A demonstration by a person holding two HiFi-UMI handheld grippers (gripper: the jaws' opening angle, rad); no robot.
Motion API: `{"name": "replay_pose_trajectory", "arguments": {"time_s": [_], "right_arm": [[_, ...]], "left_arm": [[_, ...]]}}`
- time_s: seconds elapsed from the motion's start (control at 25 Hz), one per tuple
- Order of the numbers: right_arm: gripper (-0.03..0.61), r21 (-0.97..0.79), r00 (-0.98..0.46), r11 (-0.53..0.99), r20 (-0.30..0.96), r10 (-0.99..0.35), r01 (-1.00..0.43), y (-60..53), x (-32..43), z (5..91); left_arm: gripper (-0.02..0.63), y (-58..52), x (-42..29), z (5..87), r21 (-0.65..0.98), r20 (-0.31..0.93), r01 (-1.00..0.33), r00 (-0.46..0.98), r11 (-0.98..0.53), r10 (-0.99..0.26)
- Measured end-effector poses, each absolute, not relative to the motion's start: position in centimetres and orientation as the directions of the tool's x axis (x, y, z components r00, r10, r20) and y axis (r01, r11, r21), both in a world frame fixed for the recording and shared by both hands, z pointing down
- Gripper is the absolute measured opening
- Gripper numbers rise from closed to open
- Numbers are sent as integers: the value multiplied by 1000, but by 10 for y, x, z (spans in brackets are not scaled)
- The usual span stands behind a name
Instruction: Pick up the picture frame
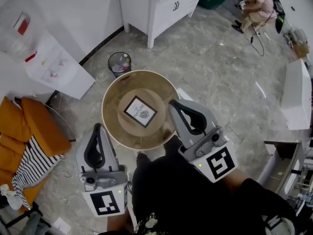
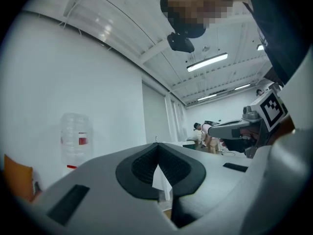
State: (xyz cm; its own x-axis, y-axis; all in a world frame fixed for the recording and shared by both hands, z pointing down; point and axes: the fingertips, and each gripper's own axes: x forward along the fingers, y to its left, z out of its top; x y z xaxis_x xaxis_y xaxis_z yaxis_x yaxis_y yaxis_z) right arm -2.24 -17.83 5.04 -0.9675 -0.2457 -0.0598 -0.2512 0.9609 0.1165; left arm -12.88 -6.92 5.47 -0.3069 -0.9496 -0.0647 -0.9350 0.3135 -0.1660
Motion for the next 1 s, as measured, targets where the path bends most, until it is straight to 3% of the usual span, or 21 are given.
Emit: {"name": "replay_pose_trajectory", "arguments": {"time_s": [0.44, 1.0], "right_arm": [[-5, 82, -999, 996, -39, 23, 19, -264, -42, 82], [-3, -44, -955, 959, 97, 282, 279, -247, -104, 168]], "left_arm": [[12, -134, -107, 90, -112, -16, -825, -555, 553, -831], [14, -118, -133, 150, -39, 77, -681, -732, 732, -677]]}}
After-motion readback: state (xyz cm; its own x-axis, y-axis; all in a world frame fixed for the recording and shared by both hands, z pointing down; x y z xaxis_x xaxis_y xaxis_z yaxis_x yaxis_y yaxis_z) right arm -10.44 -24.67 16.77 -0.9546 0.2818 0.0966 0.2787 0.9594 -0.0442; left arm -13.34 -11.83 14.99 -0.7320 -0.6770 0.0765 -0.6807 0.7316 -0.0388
